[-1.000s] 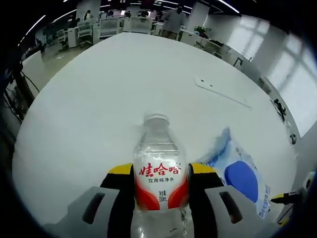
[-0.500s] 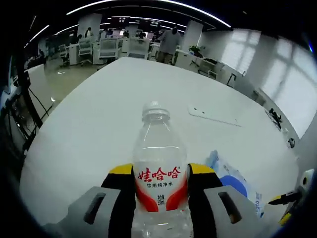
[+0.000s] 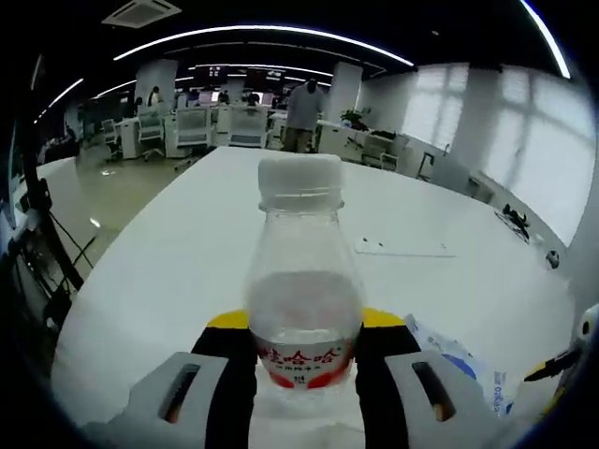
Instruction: Arrange the tabletop items into an orderly group along one side of the table until the central work area is clear of visible clutter.
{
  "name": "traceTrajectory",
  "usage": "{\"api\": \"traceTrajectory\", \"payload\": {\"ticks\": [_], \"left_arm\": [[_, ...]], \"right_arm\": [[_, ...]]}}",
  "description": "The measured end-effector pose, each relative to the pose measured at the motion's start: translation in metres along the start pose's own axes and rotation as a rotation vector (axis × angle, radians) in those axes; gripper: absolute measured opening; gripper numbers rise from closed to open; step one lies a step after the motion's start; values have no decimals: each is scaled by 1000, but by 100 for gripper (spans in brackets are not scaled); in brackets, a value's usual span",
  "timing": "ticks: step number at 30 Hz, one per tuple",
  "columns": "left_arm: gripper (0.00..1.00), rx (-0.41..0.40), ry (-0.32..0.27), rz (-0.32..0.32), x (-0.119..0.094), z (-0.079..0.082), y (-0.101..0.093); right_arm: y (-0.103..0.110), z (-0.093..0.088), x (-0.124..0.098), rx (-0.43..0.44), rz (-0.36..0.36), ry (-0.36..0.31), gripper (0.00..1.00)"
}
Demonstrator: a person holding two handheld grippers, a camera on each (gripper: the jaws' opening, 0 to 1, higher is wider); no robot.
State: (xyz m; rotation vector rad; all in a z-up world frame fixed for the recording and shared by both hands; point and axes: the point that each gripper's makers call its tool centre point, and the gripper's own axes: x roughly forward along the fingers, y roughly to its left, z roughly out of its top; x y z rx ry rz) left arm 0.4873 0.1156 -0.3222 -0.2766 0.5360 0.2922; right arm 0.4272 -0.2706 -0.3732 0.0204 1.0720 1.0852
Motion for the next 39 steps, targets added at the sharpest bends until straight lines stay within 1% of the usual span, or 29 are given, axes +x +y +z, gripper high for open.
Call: {"api": "traceTrajectory", "payload": {"ticks": [4,9,14,21,22,23,25,30,34,36,39], "left_arm": [[40,33,9,28,4,-7,3],[40,65,-12,15,5,-8,1],[40,98,-24,4,1,-8,-5],[40,104,-30,5,9,-14,6],[40,107,-46,5,7,-12,5],[40,101,-38,5,7,-14,5],[40,102,-42,4,7,-13,7],[40,102,-44,6,0,-17,4],[41,134,-31,10,-8,-21,-6],[41,146,-28,9,-6,-23,-7],[41,138,-31,13,-8,-26,-5]], "right_arm": [[-3,0,0,11,-8,-1,82],[-1,-2,1,4,-7,9,82],[0,-4,2,-2,-4,22,81],[2,-7,2,-3,-2,29,81],[2,-7,2,-3,-1,31,81],[3,-8,2,-3,0,33,81],[3,-9,2,-2,2,36,81],[8,-12,4,-7,9,43,81],[8,-13,4,-7,14,46,81],[9,-14,4,-7,18,50,81],[9,-15,4,-3,20,51,81]]}}
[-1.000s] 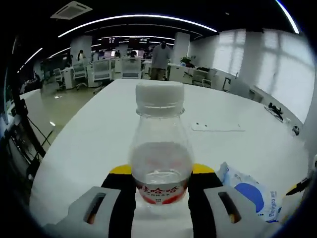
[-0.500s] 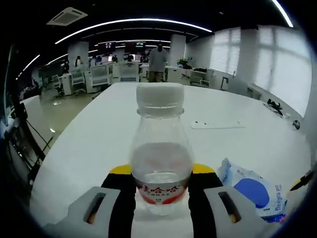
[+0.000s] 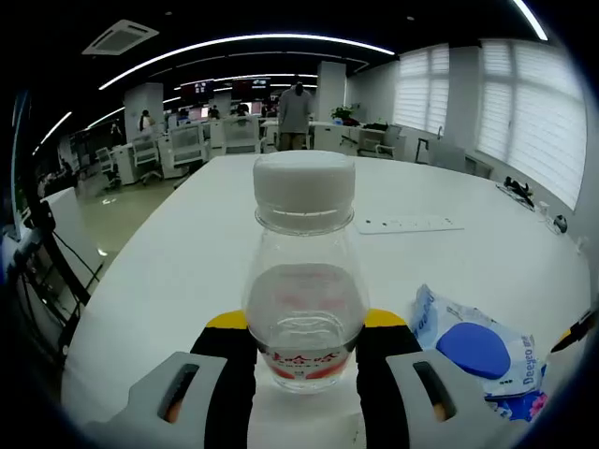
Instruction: Arrange the tabletop items into an orderly group along one side of the table until the central work area is clear of visible clutter.
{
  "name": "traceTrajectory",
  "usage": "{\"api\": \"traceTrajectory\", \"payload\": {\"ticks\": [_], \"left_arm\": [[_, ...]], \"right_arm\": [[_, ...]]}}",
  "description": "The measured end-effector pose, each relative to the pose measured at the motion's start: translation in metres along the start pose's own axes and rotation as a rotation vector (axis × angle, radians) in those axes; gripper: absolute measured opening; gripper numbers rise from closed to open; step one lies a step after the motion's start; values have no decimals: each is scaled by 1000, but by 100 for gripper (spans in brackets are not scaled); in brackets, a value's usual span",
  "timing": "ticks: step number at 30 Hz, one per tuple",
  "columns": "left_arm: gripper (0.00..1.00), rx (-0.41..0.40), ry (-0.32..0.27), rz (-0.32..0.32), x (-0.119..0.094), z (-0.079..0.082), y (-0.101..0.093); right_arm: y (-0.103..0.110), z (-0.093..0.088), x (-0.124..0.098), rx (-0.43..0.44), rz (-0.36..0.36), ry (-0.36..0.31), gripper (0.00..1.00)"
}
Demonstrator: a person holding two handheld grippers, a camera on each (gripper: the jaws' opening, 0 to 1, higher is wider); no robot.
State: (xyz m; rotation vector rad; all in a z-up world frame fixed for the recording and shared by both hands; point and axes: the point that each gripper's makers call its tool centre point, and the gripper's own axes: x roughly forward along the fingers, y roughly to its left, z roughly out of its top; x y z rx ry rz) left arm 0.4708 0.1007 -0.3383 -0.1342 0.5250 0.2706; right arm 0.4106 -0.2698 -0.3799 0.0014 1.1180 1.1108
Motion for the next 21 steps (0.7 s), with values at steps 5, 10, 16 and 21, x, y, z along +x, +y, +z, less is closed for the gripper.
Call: {"api": "traceTrajectory", "payload": {"ticks": [5,10,16,21], "left_arm": [[41,15,3,-9,-3,-2,-5],[41,14,8,-19,-1,-2,-4],[42,-24,30,-36,1,-7,-7],[56,-59,2,-25,-6,-3,-6]], "right_arm": [[0,-1,0,6,3,-2,81],[1,-2,0,15,7,-3,81],[-1,-1,-2,23,9,-8,81],[-3,0,-4,40,8,-20,81]]}}
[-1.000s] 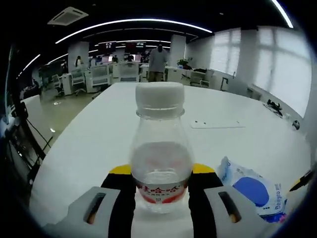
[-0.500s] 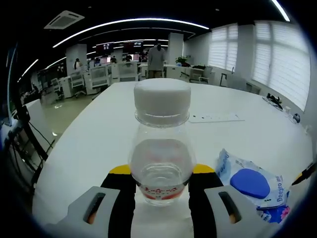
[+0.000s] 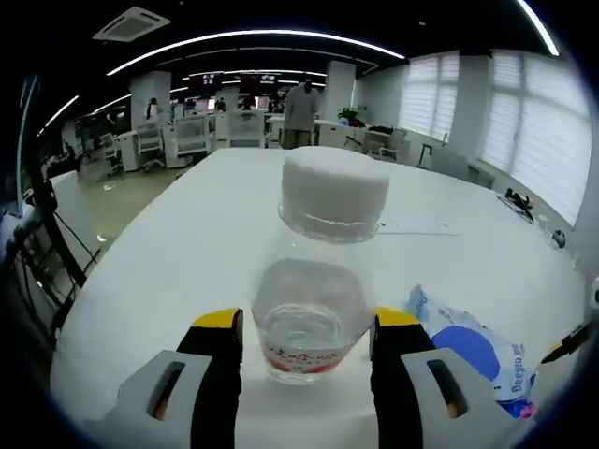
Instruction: Arrange the tabletop items into an orderly group along one side of the table until the central work area is clear of visible clutter.
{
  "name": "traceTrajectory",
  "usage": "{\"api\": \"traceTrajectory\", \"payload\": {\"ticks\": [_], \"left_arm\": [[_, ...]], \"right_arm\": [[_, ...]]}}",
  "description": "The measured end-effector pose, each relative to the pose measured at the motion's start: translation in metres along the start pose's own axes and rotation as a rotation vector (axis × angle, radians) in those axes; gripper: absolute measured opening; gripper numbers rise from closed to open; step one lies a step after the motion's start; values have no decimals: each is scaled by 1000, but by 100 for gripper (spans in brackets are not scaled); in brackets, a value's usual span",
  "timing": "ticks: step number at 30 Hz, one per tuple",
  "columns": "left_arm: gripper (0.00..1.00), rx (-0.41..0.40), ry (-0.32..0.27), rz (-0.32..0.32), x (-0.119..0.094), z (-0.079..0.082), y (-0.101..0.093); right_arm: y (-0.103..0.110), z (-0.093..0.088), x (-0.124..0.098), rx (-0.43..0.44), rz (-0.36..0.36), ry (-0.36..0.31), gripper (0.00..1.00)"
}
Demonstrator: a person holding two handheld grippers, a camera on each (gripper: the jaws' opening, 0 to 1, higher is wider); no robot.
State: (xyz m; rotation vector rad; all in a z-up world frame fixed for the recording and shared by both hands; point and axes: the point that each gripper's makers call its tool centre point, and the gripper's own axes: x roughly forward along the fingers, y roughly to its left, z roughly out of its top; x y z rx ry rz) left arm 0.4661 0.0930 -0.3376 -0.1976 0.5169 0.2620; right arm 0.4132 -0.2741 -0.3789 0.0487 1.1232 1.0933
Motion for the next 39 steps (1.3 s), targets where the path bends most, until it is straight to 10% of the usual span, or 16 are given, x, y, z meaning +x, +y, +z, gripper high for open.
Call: {"api": "traceTrajectory", "payload": {"ticks": [13,39], "left_arm": [[78,25,-20,7,-28,-4,3],[74,-21,-12,11,-96,-52,-30]], "right_arm": [[3,5,-5,25,17,-33,80],[-15,6,-26,164,23,-121,77]]}}
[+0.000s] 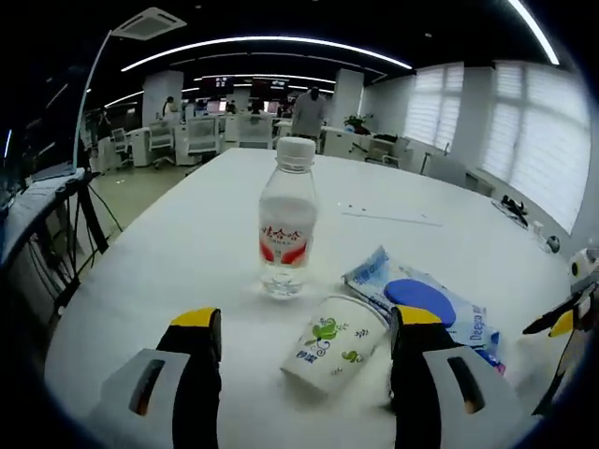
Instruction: Arrange the tabletop items into an orderly group along one side of the table until the central work area is clear of visible clutter.
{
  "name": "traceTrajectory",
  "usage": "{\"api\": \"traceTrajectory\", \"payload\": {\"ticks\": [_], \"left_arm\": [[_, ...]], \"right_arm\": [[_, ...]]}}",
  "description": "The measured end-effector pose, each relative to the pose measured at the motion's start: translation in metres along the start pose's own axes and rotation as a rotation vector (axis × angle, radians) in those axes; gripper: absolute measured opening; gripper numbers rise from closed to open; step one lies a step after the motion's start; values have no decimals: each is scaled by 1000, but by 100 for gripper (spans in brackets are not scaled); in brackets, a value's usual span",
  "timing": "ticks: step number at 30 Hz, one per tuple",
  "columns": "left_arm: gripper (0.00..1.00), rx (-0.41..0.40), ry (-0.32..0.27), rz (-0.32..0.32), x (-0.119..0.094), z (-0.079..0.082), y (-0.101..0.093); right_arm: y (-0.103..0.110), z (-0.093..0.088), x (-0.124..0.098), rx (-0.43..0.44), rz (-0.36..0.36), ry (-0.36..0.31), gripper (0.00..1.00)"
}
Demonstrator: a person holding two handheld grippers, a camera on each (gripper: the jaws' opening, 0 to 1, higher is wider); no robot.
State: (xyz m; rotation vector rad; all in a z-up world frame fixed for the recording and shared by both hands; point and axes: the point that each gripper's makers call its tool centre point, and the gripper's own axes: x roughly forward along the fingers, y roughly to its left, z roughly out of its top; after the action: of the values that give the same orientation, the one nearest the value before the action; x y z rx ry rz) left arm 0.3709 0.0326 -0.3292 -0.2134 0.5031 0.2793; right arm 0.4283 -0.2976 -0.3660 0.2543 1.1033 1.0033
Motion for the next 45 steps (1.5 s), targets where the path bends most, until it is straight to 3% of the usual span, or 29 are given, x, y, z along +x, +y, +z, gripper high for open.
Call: {"api": "traceTrajectory", "payload": {"ticks": [8,17,23,27,29,32,36,45], "left_arm": [[71,-3,8,-15,1,2,-7],[64,72,26,-89,16,10,-25],[57,206,92,-137,34,15,-42],[52,267,175,-135,44,9,-53],[53,256,173,-141,56,14,-65],[54,259,234,-154,69,10,-66],[57,241,238,-169,82,15,-80],[55,267,302,-156,122,17,-89]], "right_arm": [[4,-3,1,9,7,7,75],[6,-7,5,17,21,24,73],[9,-5,5,61,29,13,72],[14,-2,7,73,30,7,71],[15,1,10,67,32,6,71],[21,4,14,60,41,5,71],[30,6,17,52,49,11,70],[38,20,39,75,69,20,68]]}}
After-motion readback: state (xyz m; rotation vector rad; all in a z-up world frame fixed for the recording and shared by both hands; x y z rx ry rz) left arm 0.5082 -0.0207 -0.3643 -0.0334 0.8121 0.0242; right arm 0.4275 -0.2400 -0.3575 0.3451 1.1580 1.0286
